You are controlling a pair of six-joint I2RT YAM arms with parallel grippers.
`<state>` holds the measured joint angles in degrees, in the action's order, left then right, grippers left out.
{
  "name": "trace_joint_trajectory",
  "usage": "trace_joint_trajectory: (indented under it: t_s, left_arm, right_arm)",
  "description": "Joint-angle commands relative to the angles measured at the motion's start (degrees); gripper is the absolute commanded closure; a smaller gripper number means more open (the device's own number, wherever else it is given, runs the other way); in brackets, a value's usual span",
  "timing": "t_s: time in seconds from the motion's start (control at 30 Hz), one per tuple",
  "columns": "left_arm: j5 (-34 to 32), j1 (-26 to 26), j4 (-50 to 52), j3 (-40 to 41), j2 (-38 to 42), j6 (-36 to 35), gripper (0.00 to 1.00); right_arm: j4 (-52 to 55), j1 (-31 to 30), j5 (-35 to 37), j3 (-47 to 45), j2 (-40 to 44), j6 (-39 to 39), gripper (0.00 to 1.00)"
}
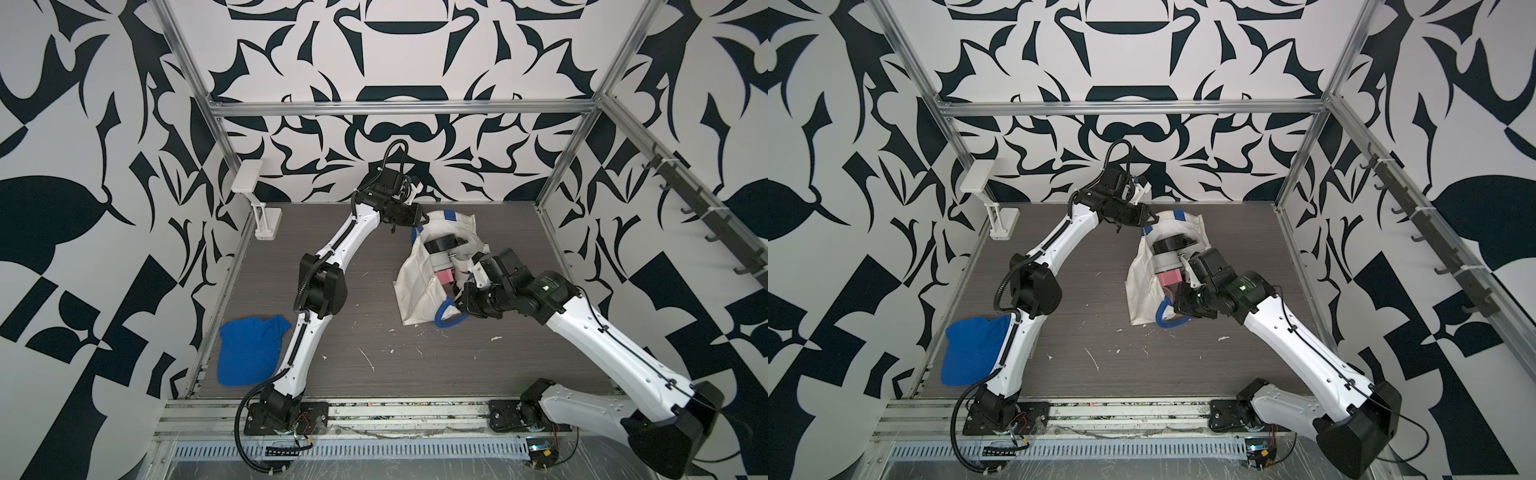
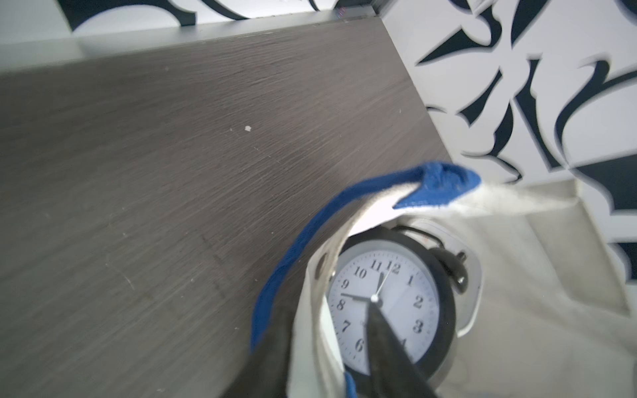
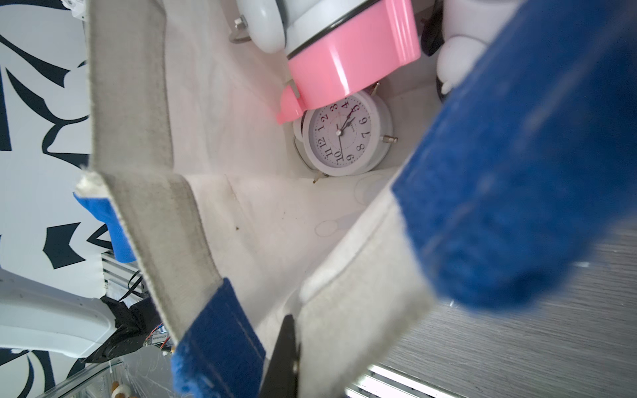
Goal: Take the alarm clock out of the canvas bag
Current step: Pick up the canvas bag from the center of the board.
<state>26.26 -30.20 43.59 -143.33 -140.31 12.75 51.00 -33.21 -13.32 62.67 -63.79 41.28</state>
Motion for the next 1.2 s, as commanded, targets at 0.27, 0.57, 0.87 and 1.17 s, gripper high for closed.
trace_joint_trajectory:
  t_s: [0.27,0.57,0.87,1.17]
  left_arm:
    - [-3.87,1.54,-6.98,14.96,18.09,-3.35,1.0]
    - [-15.05,1.63,-11.42,32.54,37.66,-4.21,1.0]
    - [-27.35,1.63,-10.7,45.14,52.36,-1.48,1.0]
    - [-25.6,1.63,-14.42,57.21,63.64,0.63,1.0]
  right_arm:
    - [2.27,1.24,2.79,4.97,-0.41,-3.63,1.0]
    - [-3.56,2.95,-0.75,7.0,-5.77,-5.74,1.0]
    - [-13.08,4.55,-2.58,7.28,-12.93,-8.19,1.0]
    - [-17.96,6.36,-9.01,9.0,-17.37,-6.2,0.92]
